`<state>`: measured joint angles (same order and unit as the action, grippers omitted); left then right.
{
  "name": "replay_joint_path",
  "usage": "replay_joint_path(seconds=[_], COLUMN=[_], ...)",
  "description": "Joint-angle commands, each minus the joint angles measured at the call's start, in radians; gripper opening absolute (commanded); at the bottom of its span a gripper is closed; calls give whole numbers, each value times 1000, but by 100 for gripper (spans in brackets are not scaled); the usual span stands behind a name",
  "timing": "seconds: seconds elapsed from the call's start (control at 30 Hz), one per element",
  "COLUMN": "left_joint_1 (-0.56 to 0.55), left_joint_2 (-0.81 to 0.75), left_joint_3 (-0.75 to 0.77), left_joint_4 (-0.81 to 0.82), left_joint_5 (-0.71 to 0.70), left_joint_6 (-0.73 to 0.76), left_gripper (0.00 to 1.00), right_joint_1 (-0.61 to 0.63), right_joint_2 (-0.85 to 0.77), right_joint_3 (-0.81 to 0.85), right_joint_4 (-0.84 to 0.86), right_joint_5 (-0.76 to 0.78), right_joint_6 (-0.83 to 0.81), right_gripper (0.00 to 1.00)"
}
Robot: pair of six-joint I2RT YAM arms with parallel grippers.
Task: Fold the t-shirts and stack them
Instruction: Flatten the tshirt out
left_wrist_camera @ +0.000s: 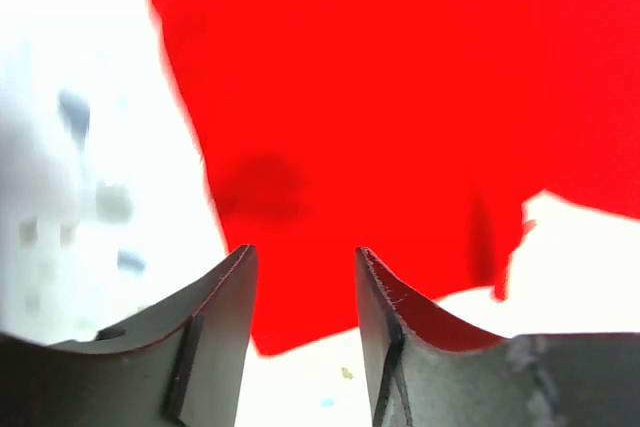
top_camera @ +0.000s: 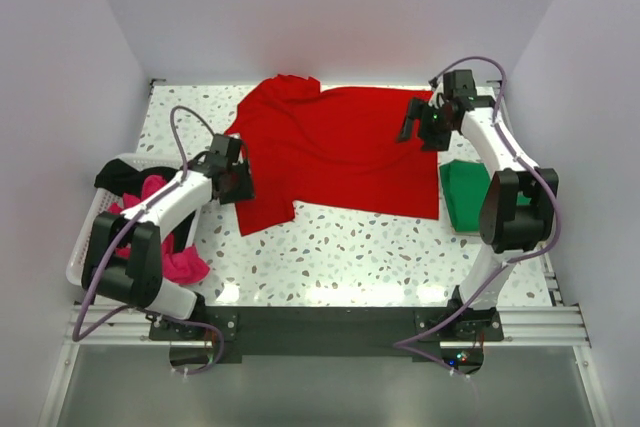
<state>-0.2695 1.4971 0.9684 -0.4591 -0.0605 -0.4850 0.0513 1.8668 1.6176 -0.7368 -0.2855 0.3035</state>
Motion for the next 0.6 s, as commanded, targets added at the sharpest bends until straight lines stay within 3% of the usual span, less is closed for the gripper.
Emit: replay_joint_path(seconds=[0.0, 0.27, 0.57], left_joint_1=[-8, -13, -13], left_joint_2=[-92, -126, -97], left_joint_3=[-80, -177, -237], left_joint_4=[-36, -50, -36], left_joint_5=[-48, -47, -32], left_joint_6=[-64, -116, -119], left_gripper=[48, 47, 33], right_joint_1=[-1, -1, -1], right_joint_2=[-64, -126, -139], right_joint_3=[-96, -209, -231], right_joint_4=[5, 30, 17], right_joint_5=[-40, -58, -44], right_joint_6=[-27, -15, -21], right_gripper=[78, 76, 76])
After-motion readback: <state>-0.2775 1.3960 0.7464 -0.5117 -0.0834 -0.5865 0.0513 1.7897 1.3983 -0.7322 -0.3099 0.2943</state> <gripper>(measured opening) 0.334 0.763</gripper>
